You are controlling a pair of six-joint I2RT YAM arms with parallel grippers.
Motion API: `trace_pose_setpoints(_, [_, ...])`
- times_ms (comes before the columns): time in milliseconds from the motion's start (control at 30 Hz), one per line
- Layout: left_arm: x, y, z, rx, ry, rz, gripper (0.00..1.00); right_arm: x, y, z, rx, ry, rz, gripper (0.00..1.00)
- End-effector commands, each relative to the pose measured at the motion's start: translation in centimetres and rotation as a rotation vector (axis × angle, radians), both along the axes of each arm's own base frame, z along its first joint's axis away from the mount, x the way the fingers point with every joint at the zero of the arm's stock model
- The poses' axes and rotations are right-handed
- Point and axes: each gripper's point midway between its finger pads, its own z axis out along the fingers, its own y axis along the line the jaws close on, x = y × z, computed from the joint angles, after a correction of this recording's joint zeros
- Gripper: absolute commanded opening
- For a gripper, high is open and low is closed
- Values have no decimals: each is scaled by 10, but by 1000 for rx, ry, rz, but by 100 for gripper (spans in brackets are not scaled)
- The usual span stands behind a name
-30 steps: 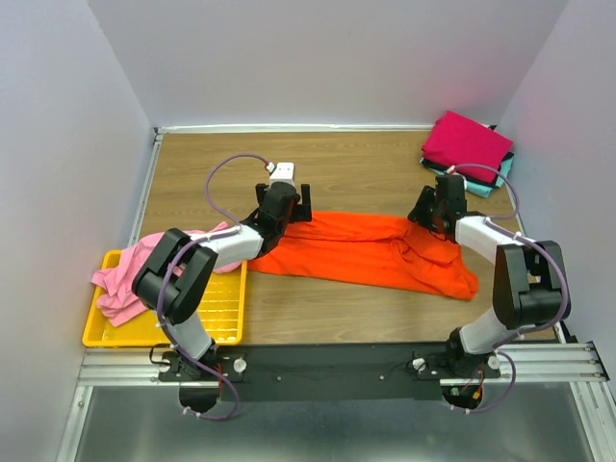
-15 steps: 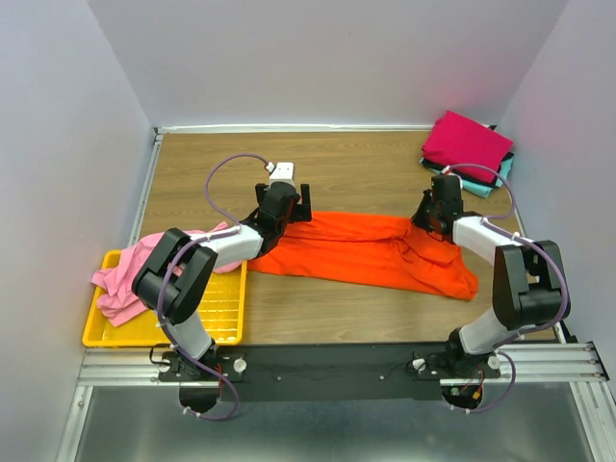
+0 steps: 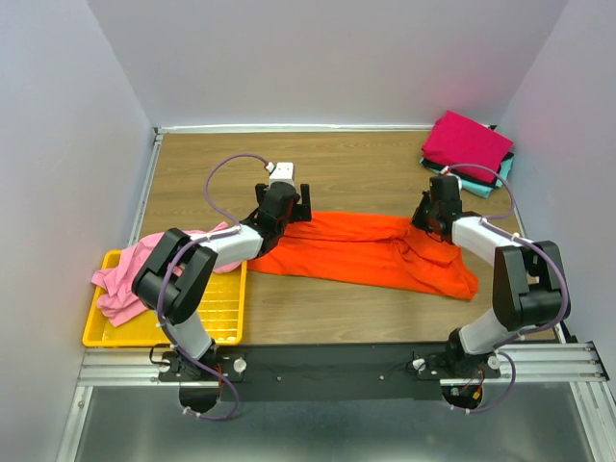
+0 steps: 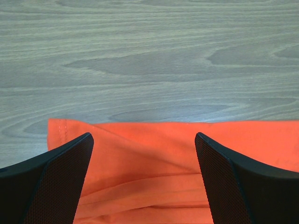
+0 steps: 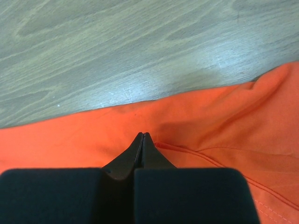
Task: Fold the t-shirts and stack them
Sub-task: Fold the tshirt
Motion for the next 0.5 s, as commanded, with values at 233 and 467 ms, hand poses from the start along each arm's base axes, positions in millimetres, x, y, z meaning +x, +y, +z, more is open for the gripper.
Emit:
trace_pose_setpoints(233, [0, -1, 7, -12, -20, -14, 97, -21, 2, 25, -27, -30, 7, 1])
trace_pose_setpoints(467, [-2, -1, 7, -15, -17, -19, 97, -15, -10, 15, -83, -2, -48, 8])
